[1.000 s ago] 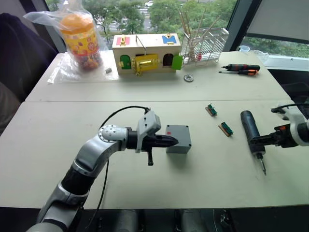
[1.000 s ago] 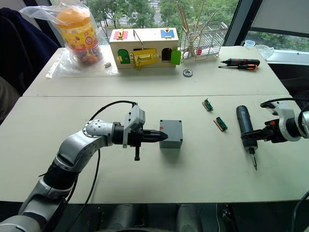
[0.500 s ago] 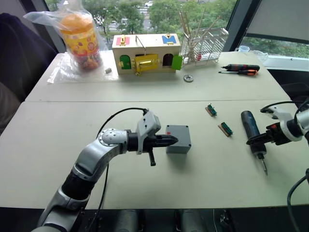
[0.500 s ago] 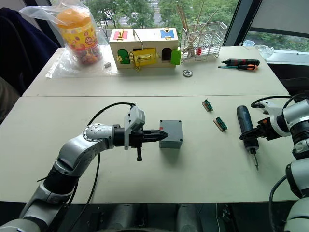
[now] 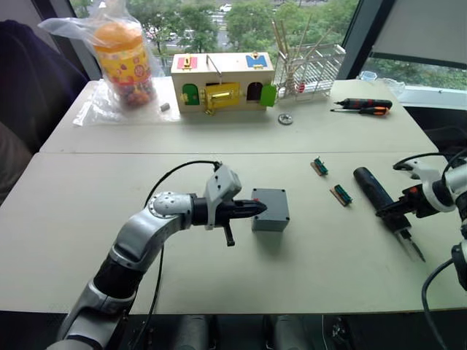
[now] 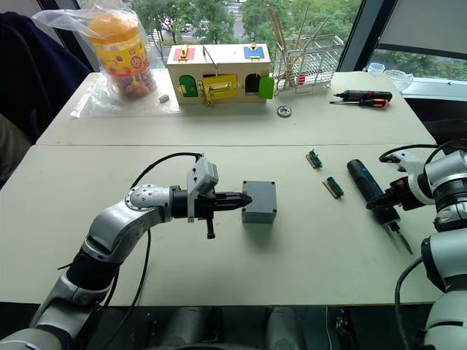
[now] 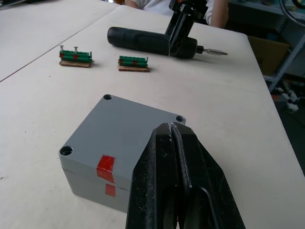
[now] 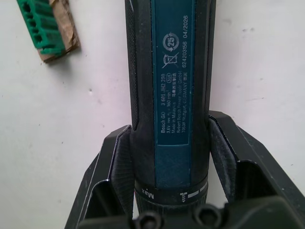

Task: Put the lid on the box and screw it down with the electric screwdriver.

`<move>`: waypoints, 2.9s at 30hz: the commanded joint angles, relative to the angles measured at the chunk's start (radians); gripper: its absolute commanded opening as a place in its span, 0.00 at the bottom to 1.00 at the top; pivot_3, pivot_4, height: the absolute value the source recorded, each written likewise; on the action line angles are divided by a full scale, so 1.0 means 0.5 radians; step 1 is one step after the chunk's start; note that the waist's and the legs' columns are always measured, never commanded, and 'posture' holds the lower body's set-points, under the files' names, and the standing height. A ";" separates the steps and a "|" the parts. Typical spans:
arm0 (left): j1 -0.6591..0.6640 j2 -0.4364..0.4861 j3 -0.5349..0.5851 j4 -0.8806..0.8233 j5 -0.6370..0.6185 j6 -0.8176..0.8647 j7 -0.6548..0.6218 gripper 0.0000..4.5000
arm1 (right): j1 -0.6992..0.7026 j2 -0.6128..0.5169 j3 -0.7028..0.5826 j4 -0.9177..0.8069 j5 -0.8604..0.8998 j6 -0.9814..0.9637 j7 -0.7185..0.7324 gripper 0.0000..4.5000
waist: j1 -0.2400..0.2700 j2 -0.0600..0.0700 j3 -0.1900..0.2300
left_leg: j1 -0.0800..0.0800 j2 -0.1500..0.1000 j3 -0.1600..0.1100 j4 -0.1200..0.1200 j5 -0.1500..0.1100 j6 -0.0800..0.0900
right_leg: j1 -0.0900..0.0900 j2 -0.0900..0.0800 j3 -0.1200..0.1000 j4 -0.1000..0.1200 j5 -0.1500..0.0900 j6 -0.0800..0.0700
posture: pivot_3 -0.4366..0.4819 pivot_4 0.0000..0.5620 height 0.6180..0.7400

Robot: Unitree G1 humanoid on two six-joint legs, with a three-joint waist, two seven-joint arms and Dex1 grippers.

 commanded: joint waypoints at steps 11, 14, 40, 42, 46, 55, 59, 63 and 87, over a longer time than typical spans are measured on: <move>-0.366 -0.040 -0.006 0.477 0.112 -0.222 -0.281 0.00 | 0.209 0.676 -1.938 -1.751 0.982 0.342 -1.116 0.41 | -0.023 0.014 0.006 | -0.001 0.000 0.013 -0.008 0.003 -0.005 | -0.014 0.002 0.006 0.007 0.001 -0.001 | 0.48 0.27 0.74; -0.431 -0.074 -0.020 0.557 0.151 -0.247 -0.283 0.00 | 0.378 1.136 -2.032 -2.274 1.206 0.252 -1.368 0.41 | 0.001 0.015 0.007 | -0.002 -0.001 0.014 -0.012 0.004 -0.007 | -0.017 0.004 0.005 0.016 0.000 -0.001 | 0.48 0.27 0.74; -0.340 -0.042 -0.211 0.505 0.396 -0.251 -0.365 0.00 | 1.250 1.414 -1.267 -2.824 1.374 -0.438 -1.520 0.41 | 0.003 0.015 0.007 | -0.005 -0.008 0.006 -0.009 0.004 -0.005 | -0.018 0.002 0.009 0.018 0.000 -0.001 | 0.48 0.27 0.74; -0.340 -0.042 -0.209 0.505 0.397 -0.250 -0.365 0.00 | 1.248 1.408 -1.255 -2.809 1.377 -0.460 -1.528 0.41 | 0.003 0.015 0.007 | -0.005 -0.008 0.005 -0.009 0.004 -0.005 | -0.018 0.003 0.009 0.018 0.000 -0.001 | 0.48 0.27 0.74; -0.332 -0.042 -0.205 0.488 0.395 -0.238 -0.361 0.00 | 1.263 1.384 -1.215 -2.779 1.353 -0.513 -1.527 0.41 | 0.002 0.015 0.007 | -0.005 -0.008 0.005 -0.009 0.004 -0.005 | -0.018 0.002 0.009 0.018 0.000 -0.001 | 0.48 0.27 0.74; -0.320 -0.042 -0.197 0.480 0.396 -0.229 -0.361 0.00 | 1.320 1.316 -1.185 -2.766 1.393 -0.533 -1.532 0.41 | 0.005 0.015 0.007 | -0.004 -0.008 0.004 -0.008 0.004 -0.005 | -0.016 0.002 0.009 0.018 0.000 -0.001 | 0.48 0.27 0.74; -0.319 -0.050 -0.199 0.487 0.398 -0.233 -0.357 0.00 | 1.333 1.285 -1.181 -2.762 1.396 -0.536 -1.530 0.41 | 0.006 0.015 0.007 | -0.004 -0.008 0.004 -0.008 0.004 -0.004 | -0.016 0.002 0.009 0.018 0.000 -0.001 | 0.48 0.27 0.74; -0.320 -0.053 -0.200 0.491 0.399 -0.235 -0.356 0.00 | 1.345 1.270 -1.174 -2.765 1.427 -0.527 -1.527 0.41 | 0.006 0.014 0.007 | -0.004 -0.008 0.003 -0.008 0.004 -0.004 | -0.016 0.002 0.009 0.018 0.000 -0.001 | 0.48 0.27 0.74; -0.335 -0.067 -0.201 0.521 0.406 -0.243 -0.348 0.00 | 1.341 1.230 -1.131 -2.758 1.486 -0.562 -1.551 0.41 | 0.006 0.014 0.007 | -0.003 -0.008 0.003 -0.008 0.003 -0.004 | -0.016 0.002 0.009 0.018 0.000 -0.001 | 0.48 0.27 0.74</move>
